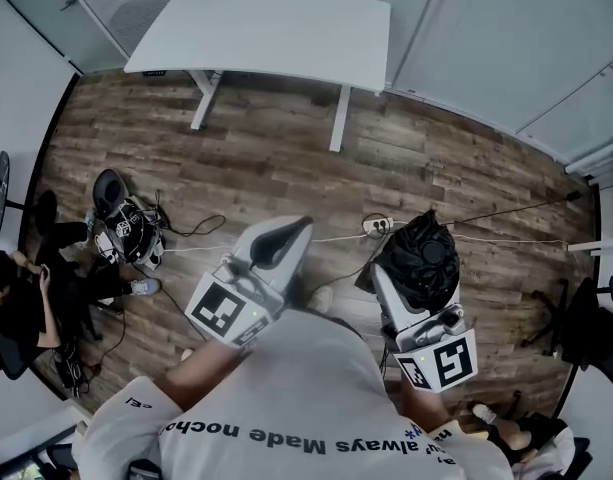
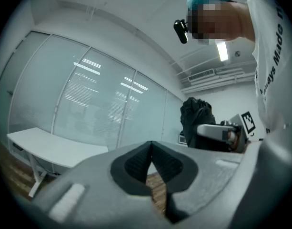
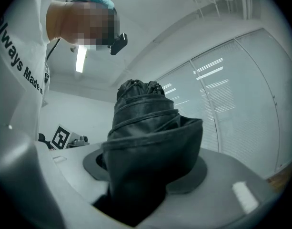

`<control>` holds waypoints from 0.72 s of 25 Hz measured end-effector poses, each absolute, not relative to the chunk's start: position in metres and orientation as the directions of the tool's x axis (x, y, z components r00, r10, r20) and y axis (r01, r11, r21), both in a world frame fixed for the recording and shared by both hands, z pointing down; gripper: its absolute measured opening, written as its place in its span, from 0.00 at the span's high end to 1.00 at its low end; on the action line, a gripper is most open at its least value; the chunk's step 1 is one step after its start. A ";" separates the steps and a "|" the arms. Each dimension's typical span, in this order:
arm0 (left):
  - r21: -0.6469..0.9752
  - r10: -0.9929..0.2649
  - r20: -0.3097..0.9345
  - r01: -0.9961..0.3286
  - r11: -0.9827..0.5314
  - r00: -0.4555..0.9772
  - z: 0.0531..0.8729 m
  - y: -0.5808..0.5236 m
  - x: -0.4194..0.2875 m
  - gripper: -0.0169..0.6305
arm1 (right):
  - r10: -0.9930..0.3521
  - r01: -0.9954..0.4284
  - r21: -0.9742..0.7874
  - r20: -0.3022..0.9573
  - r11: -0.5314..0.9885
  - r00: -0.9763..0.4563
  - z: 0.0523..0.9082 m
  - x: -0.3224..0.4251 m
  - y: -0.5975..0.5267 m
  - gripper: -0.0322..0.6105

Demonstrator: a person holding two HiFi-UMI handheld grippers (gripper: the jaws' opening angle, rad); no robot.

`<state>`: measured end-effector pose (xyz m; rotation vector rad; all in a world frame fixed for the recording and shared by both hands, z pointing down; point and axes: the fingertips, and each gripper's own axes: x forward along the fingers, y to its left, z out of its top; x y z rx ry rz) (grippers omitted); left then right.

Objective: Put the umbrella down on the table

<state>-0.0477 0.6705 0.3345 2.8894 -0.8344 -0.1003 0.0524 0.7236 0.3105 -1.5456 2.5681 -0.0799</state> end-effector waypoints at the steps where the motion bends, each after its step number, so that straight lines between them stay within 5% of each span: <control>1: 0.146 -0.535 -0.026 -0.527 -0.837 0.844 0.335 0.664 -0.048 0.97 | -0.883 -0.875 -0.120 -0.088 0.468 -0.460 0.312 0.052 0.716 0.54; 18: 0.098 -0.549 -0.052 -0.543 -0.834 0.834 0.326 0.468 -0.139 0.97 | -0.869 -0.864 -0.092 -0.085 0.495 -0.488 0.303 -0.040 0.519 0.54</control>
